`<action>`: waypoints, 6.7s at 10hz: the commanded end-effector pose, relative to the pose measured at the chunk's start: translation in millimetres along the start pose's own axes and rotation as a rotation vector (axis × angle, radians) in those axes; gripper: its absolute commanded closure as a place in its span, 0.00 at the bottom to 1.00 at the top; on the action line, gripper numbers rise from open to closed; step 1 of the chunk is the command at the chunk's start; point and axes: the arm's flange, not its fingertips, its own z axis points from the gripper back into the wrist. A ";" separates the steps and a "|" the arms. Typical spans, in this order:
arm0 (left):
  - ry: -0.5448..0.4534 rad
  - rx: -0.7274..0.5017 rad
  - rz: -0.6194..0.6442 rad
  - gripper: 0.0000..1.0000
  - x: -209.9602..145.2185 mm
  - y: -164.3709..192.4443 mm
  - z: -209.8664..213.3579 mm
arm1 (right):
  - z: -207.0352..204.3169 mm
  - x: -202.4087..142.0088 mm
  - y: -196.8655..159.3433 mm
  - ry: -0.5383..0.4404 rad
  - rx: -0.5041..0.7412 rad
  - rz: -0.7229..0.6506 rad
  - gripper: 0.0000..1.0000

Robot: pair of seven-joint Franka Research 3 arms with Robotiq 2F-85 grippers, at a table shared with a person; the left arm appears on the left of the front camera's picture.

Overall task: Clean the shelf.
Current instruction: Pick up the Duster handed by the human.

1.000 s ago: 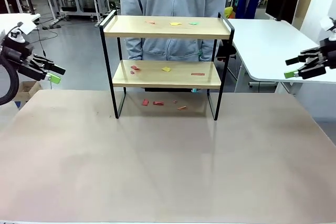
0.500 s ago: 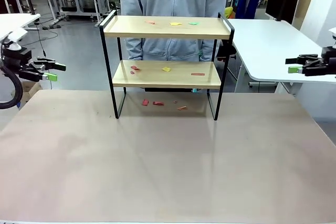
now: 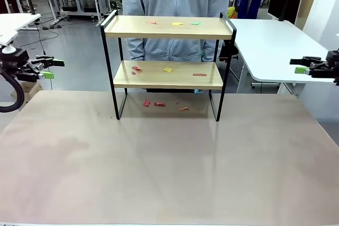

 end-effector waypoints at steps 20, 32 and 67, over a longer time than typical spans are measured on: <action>-0.035 0.017 -0.023 0.00 4.2 -1.7 7.7 | 6.7 6.0 -1.1 -0.058 -0.011 0.022 0.00; -0.035 0.017 -0.023 0.00 4.2 -1.7 7.7 | 21.7 77.8 13.2 0.041 -0.104 0.012 0.00; -0.035 0.017 -0.023 0.00 4.2 -1.7 7.7 | -230.0 200.8 200.5 0.759 -1.076 -0.397 0.00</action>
